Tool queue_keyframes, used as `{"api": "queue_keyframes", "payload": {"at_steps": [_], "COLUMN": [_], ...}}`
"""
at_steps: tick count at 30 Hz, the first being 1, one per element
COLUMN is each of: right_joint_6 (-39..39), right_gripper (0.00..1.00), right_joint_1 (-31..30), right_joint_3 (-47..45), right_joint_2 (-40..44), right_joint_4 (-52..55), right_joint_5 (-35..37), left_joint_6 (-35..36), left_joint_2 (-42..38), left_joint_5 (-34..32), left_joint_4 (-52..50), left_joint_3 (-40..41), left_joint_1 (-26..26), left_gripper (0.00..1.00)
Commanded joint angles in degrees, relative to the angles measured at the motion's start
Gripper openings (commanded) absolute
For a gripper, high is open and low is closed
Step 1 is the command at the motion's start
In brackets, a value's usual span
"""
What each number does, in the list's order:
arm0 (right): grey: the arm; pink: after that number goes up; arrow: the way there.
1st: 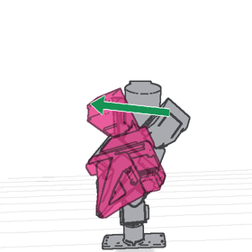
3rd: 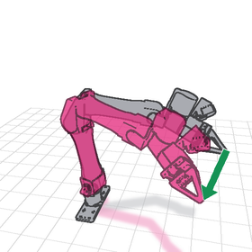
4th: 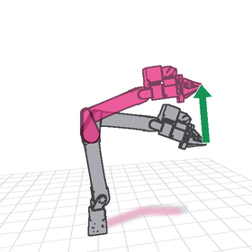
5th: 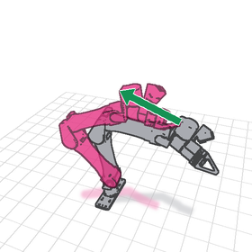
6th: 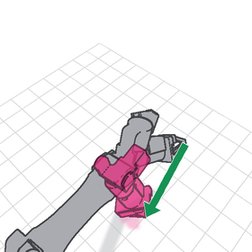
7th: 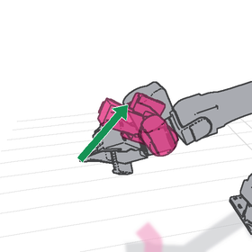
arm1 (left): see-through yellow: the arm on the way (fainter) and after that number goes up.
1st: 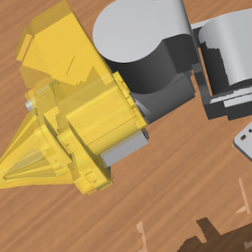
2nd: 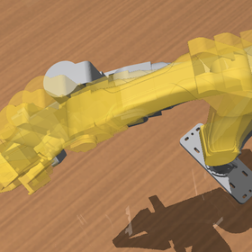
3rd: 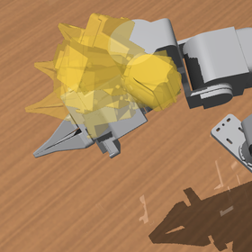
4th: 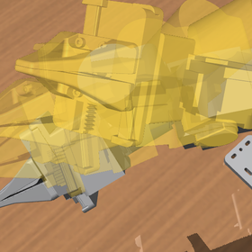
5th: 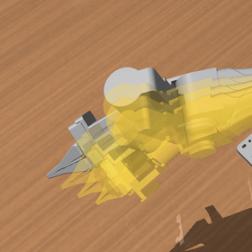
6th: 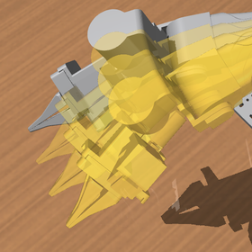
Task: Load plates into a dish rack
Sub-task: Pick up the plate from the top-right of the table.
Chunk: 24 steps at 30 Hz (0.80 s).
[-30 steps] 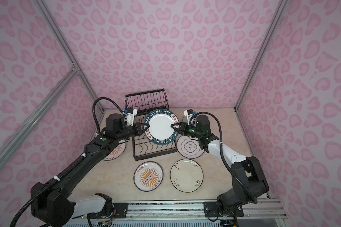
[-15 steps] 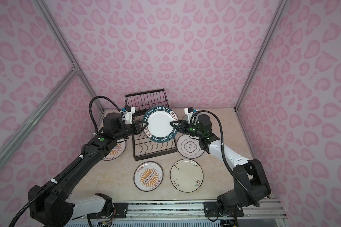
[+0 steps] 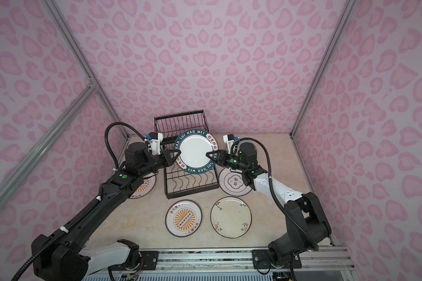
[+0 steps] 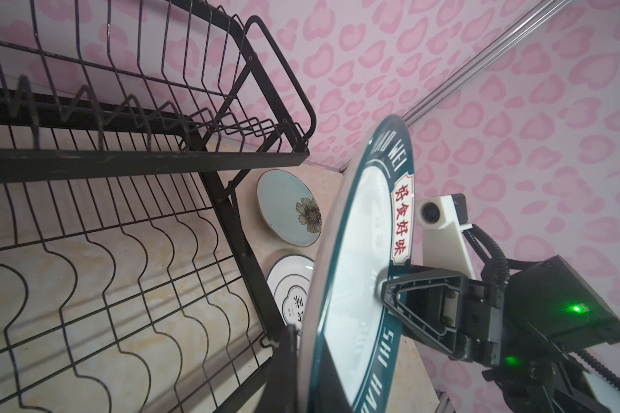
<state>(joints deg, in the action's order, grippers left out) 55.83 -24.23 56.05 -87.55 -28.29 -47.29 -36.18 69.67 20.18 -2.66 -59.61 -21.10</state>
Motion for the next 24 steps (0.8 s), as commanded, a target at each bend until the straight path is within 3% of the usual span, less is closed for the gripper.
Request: {"api": "queue_keyframes", "payload": {"at_steps": [1,8,12,13,15,17,21,24], "right_joint_6": [0.0,-2.3,-3.6,-4.0,-5.2,-6.5,-9.5,-11.5], "right_gripper": [0.18,0.0,0.0,0.0,0.0,0.0,0.0,0.0], "right_joint_1": [-0.3,-0.5,-0.5,-0.5,-0.5,-0.5,-0.5,-0.5], "right_joint_3": [1.1,3.7,4.9,5.3,6.2,7.4,11.8,15.6], "right_joint_2": [-0.3,0.1,0.4,0.6,1.0,1.3,1.1,0.6], "right_joint_4": [-2.4,2.0,4.2,5.0,7.0,9.4,14.1,17.9], "right_joint_5": [-1.6,-1.3,-0.7,-0.3,0.7,1.8,3.0,4.3], "left_joint_6": [-0.4,-0.8,-0.2,-0.1,-0.2,-0.2,2.2,3.2], "left_joint_2": [-0.1,0.6,0.7,0.6,0.1,-0.7,-4.0,-7.0], "left_joint_5": [-1.0,0.8,0.4,0.3,-0.8,-2.7,-8.6,-13.9], "left_joint_4": [4.4,6.0,5.0,4.8,4.4,3.4,-0.1,-3.3], "left_joint_3": [0.3,1.1,0.6,0.5,0.4,0.2,0.2,0.8], "left_joint_1": [0.0,0.0,0.0,0.0,0.0,0.0,0.1,1.0], "left_gripper": [0.04,0.04,0.04,0.08,0.35,0.5,0.6,0.62]}}
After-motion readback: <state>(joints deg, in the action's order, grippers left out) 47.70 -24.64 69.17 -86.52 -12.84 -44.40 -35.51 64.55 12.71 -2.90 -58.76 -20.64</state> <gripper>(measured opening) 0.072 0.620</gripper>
